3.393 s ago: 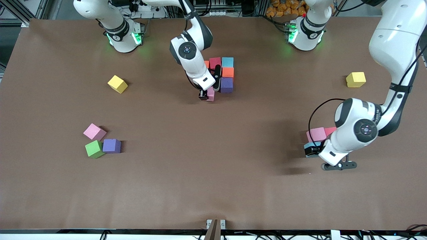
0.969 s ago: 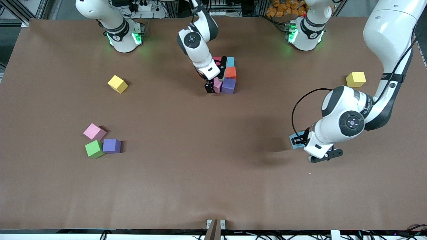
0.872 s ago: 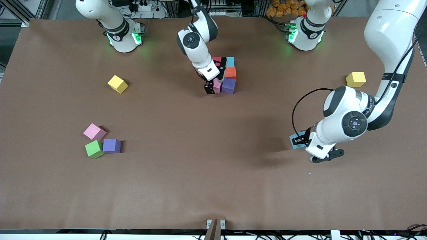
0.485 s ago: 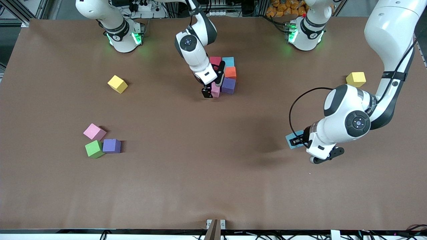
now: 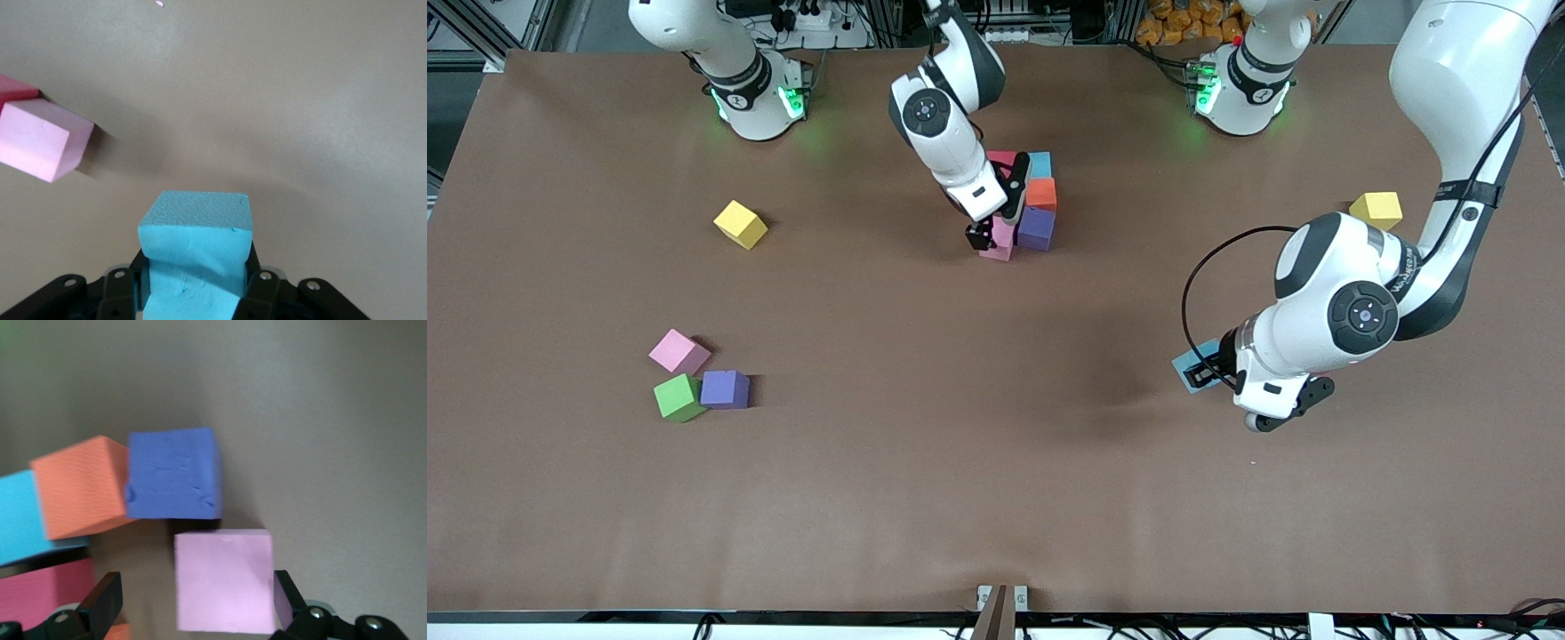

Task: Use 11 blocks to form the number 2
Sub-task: 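Reach the right gripper to the blue cube while the left gripper carries cyan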

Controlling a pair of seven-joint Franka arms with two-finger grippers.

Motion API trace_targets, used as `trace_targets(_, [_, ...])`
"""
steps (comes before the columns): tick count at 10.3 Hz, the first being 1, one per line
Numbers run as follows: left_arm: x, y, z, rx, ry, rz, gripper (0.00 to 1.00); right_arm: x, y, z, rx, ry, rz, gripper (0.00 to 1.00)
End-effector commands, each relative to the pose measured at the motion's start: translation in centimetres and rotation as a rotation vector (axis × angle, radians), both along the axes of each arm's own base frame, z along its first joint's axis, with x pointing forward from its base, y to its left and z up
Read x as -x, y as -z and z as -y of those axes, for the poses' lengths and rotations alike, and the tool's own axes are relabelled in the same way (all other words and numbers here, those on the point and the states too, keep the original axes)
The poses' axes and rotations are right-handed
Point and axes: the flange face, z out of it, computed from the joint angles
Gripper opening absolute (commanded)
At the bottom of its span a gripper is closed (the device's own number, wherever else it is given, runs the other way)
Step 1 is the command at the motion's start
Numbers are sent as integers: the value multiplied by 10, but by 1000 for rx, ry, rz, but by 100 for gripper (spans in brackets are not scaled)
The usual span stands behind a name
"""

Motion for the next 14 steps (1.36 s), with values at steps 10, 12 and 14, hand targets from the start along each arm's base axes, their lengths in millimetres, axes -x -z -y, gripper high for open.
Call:
trace_targets(10, [89,-28,180,13,-527,-199,0,-260,-79,346,56,566,-49,100])
trace_targets(12, [116,-27,223,1,-592,-196,0,-285,-79,429,148,649,-7,100])
trace_targets(14, [149,-13,272,-6,-660,-197,0,-292,-73,473,169,771,-22,100])
